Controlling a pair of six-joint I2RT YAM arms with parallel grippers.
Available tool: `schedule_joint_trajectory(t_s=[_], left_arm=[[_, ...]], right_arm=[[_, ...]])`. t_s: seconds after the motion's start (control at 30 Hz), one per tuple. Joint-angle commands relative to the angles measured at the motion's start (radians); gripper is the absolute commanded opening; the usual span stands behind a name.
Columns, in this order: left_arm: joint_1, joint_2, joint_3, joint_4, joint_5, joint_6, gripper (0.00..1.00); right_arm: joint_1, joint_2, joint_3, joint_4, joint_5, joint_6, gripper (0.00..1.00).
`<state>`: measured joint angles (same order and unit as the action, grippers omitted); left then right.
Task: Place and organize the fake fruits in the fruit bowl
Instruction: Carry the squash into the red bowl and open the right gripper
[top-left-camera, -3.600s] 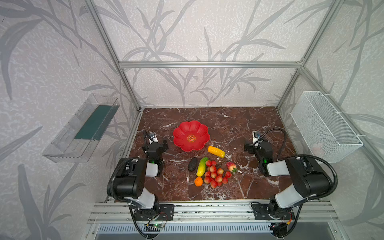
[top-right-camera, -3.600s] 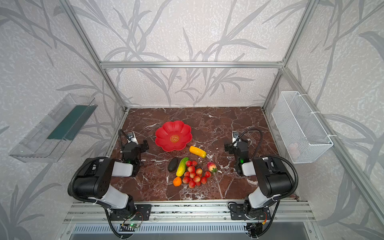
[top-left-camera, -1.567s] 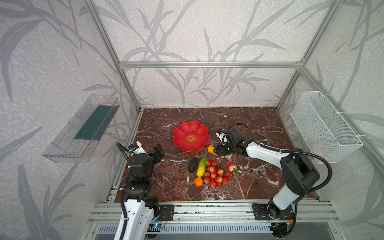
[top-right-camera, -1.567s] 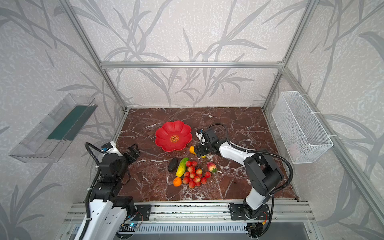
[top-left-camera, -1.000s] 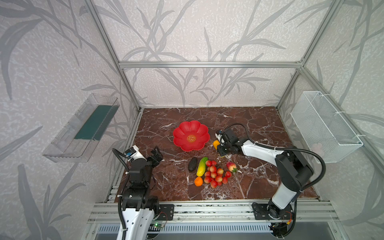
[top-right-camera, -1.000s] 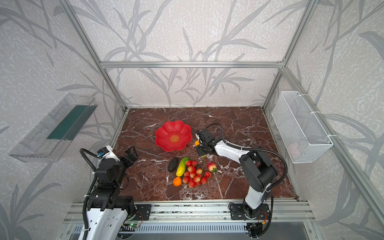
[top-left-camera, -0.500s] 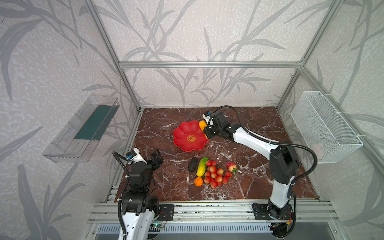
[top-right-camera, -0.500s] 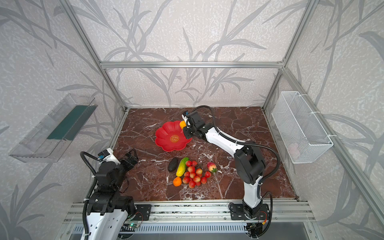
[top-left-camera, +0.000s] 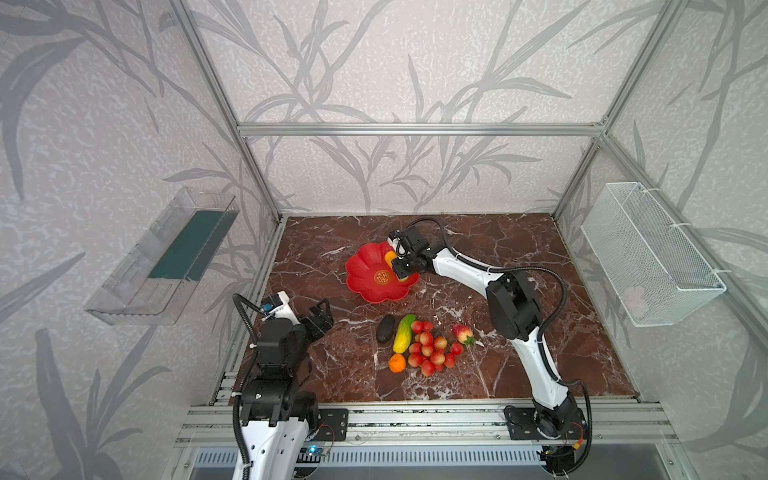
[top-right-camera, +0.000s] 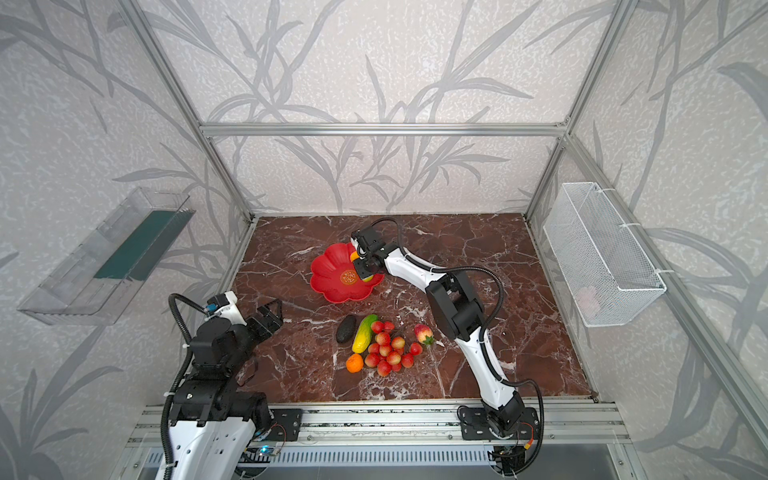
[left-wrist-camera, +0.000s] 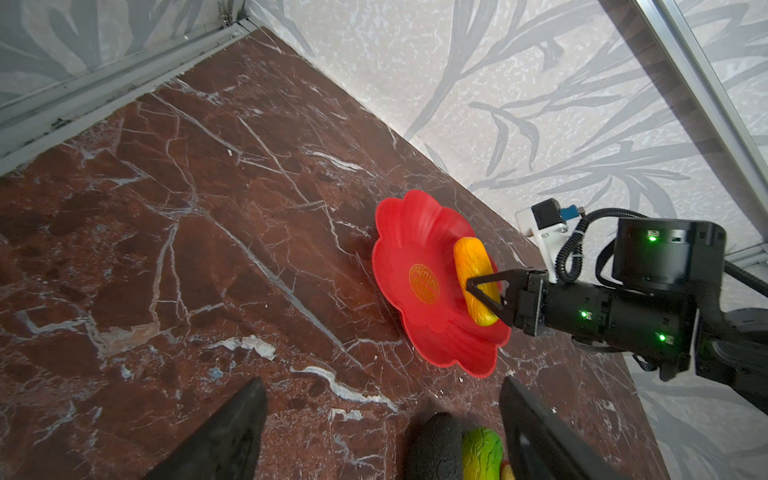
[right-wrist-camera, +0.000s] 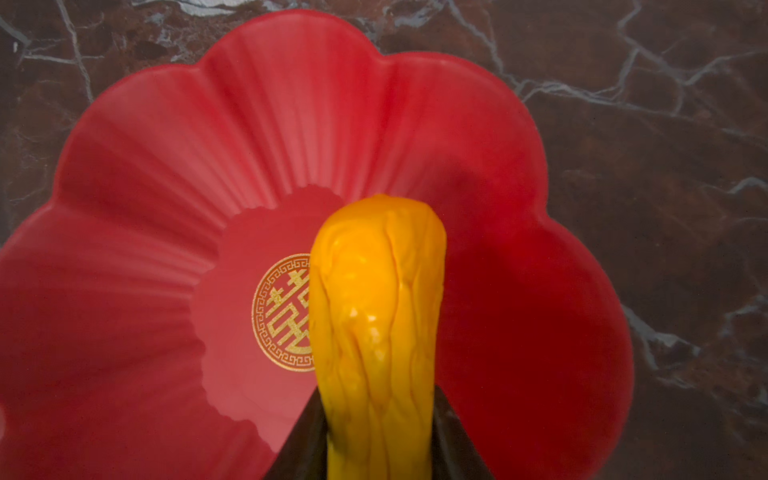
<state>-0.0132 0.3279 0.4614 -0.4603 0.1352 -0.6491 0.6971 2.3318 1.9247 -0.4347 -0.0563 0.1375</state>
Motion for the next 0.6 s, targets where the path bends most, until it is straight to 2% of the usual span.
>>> schedule_joint_trajectory(t_s=[0.0,0.13,0.33,0.43,0.57], left_arm=[[-0.004,0.019,0.007,0.012,0.077,-0.024,0.86],[-0.007,0.055,-0.013,0.052,0.129,-0.04,0.84],[-0.04,0.125,-0.035,0.107,0.163,-0.047,0.82],[-0.103,0.173,-0.049,0.142,0.138,-0.051,0.81],[-0.271,0.261,-0.05,0.2,0.031,-0.044,0.81]], right_arm=[[0.014,0.038,0.045,-0.037,0.013,0.004,0.33],[0.02,0.065,0.063,-0.036,0.013,0.014,0.36],[0.021,0.023,0.076,-0.047,-0.018,0.038,0.55],[0.021,-0.1,-0.005,0.022,-0.021,0.053,0.66],[0.018,-0.363,-0.27,0.235,0.018,0.08,0.81]])
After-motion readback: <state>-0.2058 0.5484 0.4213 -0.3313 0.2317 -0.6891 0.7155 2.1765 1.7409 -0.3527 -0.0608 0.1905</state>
